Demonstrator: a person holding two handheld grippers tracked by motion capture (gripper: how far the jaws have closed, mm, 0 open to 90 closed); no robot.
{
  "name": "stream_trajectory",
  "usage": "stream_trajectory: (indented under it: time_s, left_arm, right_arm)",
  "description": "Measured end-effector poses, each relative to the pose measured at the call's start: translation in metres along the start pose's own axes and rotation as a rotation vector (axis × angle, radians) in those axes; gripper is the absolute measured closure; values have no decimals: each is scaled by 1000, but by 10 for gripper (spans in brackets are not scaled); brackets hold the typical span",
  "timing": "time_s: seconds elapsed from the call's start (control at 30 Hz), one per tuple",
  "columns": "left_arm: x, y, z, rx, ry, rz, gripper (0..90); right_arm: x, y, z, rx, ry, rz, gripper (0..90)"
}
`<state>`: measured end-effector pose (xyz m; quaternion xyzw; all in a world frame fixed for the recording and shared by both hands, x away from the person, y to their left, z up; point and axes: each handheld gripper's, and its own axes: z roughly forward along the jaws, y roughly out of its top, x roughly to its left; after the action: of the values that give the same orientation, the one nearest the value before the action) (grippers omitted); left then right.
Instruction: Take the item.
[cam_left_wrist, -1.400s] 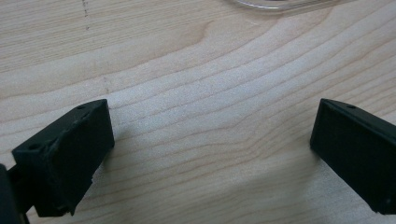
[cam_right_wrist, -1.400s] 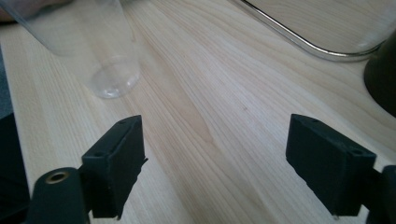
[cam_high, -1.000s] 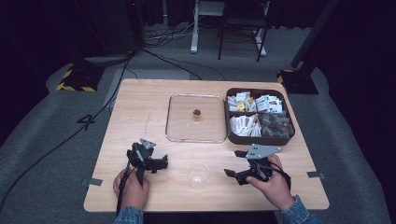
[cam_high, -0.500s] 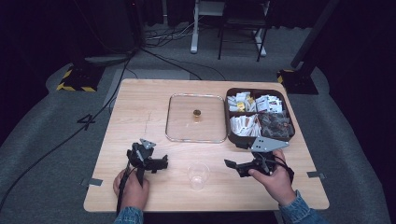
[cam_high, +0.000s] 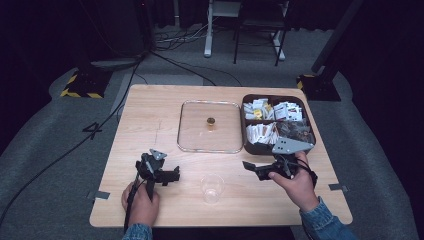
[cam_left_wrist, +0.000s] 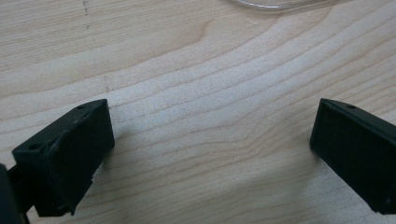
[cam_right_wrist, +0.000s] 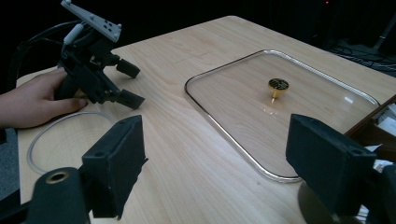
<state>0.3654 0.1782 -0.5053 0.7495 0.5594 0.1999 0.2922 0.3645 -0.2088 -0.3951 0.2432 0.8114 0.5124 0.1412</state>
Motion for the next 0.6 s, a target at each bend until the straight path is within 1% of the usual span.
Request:
stream_trajectory:
  time_s: [0.03,0.1,0.2,0.23,0.3,0.33,0.4,0.43,0.47,0.5,0.53,0.57,0.6]
  left_arm:
    - [0,0,0,0,-1,-1,1]
    - [0,0,0,0,-2,-3,1]
    - [0,0,0,0,-3,-3,1]
    - [0,0,0,0,-3,-3,1]
    - [0,0,0,0,-2,-4,1]
    - [0,0,0,0,-2,-4,1]
    - [0,0,0,1,-2,-2,1]
    - [0,0,0,1,-2,-3,1]
    - [0,0,0,1,-2,-3,1]
    - [0,0,0,0,-2,-4,1]
    - [0,0,0,1,-2,-3,1]
    - [0,0,0,1,-2,-3,1]
    - [0,0,0,1,-2,-4,1]
  right_arm:
    - [-6,1,0,-3,-7,1,203]
    - [-7,1,0,-4,-10,0,206]
    - [-23,1,-5,-9,-42,19,209]
    - [-23,1,-5,-9,-42,19,209]
    - [-31,2,-9,-17,-65,27,209]
    - [-38,3,-12,-24,-87,32,209]
    - [-40,3,-14,-24,-96,32,209]
    - [-48,3,-18,-27,-126,26,209]
    - [-48,3,-18,-27,-126,26,209]
    - [-51,3,-20,-26,-136,31,210]
    - [-60,2,-25,-30,-161,47,214]
    - [-63,1,-27,-32,-170,51,214]
    - [-63,1,-27,-32,-170,51,214]
